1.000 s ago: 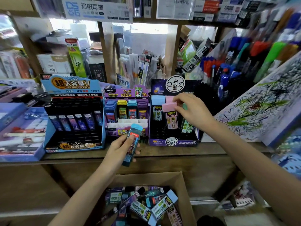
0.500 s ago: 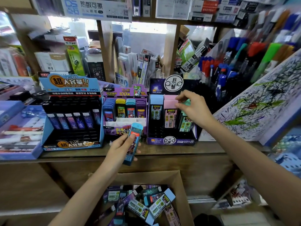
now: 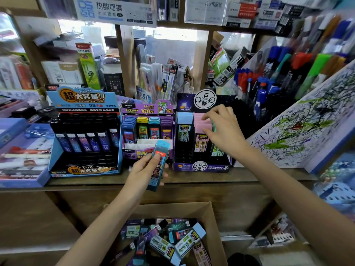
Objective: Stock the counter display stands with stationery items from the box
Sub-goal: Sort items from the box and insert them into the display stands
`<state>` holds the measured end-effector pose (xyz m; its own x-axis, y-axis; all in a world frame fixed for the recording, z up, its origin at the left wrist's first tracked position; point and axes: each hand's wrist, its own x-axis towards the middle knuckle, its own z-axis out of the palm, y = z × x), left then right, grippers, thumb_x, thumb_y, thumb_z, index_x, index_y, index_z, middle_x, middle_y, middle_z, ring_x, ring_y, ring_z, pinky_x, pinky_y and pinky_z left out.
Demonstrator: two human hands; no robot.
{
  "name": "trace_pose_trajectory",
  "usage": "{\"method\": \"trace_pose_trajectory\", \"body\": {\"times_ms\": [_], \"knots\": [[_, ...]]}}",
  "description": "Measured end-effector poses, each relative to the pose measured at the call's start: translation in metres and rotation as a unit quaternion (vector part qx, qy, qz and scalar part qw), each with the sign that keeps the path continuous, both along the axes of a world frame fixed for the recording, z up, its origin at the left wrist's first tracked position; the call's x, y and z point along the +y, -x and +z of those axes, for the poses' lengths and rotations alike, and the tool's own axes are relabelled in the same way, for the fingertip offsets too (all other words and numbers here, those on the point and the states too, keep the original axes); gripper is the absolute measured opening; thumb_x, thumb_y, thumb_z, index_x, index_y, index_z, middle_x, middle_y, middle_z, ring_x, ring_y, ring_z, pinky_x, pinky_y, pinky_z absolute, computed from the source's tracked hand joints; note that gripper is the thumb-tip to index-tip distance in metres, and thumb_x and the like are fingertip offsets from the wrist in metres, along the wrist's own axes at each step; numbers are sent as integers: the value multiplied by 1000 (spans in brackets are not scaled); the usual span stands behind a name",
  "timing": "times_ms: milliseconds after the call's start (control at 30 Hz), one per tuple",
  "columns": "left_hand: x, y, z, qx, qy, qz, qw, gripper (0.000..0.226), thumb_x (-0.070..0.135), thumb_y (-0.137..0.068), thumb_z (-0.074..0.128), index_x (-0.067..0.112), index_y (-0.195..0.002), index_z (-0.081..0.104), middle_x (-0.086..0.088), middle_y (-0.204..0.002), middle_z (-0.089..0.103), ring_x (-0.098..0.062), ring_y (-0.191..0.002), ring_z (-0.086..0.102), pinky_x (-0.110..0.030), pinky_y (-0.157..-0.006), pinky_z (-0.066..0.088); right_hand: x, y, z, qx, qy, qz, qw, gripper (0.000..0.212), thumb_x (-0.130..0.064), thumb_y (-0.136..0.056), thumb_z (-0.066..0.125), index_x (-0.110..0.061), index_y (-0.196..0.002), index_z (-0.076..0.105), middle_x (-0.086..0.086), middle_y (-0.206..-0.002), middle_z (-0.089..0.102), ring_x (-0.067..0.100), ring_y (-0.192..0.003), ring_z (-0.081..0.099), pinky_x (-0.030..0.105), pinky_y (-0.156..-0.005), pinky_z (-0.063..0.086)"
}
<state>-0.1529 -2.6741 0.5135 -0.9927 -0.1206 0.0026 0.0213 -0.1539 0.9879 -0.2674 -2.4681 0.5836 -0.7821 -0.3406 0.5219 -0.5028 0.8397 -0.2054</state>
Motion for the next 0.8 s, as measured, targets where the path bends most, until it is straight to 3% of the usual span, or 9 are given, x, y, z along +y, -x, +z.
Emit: {"method": "trace_pose_trajectory", "body": {"times_ms": [67,167,300,400,467,567,667,800], "knots": [[0,1,3,14,-3,-12,1000,21,30,-93,48,19,-107,61,3,-75,70,-11,-62,64,-24,-50,53,-19,-19,3,-87,104,81,987,17,-20,-86,63,-15,-102,64,1,-105,55,15,-100,48,29,-91,38],[0,0,7,26,-10,-17,999,22,31,-93,49,19,-106,61,3,-74,70,-11,-62,64,-24,-50,53,-52,-41,1,-278,195,161,927,8,-25,-89,61,-21,-94,66,-5,-92,66,8,-85,60,24,-80,48],[-7,-4,8,26,-7,5,1000,18,29,-95,47,24,-105,61,3,-76,70,-10,-64,66,-23,-52,54,-80,-46,-7,-315,262,182,894,8,-16,-90,59,-18,-85,66,-4,-83,66,0,-69,61,16,-65,50],[-25,-3,11,73,109,26,991,16,30,-95,48,31,-106,60,9,-93,70,-4,-87,64,-10,-68,48,-90,-36,4,-306,277,182,893,13,-12,-90,60,-20,-80,63,-3,-75,65,3,-63,61,19,-60,52],[-44,1,13,94,246,85,961,24,33,-93,52,24,-115,57,7,-108,61,-7,-102,56,-11,-80,42,-92,-22,18,-258,313,161,900,14,-9,-89,60,-18,-79,63,-2,-71,63,1,-57,60,18,-57,50],[-77,5,10,67,451,174,873,51,41,-89,57,13,-131,47,-4,-125,48,-17,-119,45,-31,-97,39,-95,3,36,-190,309,108,926,8,-10,-90,59,-13,-88,66,1,-81,66,3,-66,61,20,-65,52],[-99,5,-2,15,548,179,817,67,46,-85,60,6,-135,42,-12,-130,48,-28,-123,44,-40,-100,39,-104,19,32,-166,260,77,948,13,-13,-90,61,-8,-98,68,6,-92,68,16,-84,63,33,-82,52],[-106,2,-25,7,662,145,735,68,52,-84,60,7,-133,48,-9,-127,55,-27,-122,48,-40,-100,36,-114,22,8,-127,195,86,969,15,-16,-89,62,-9,-99,70,5,-97,71,10,-84,59,18,-80,44]]}}
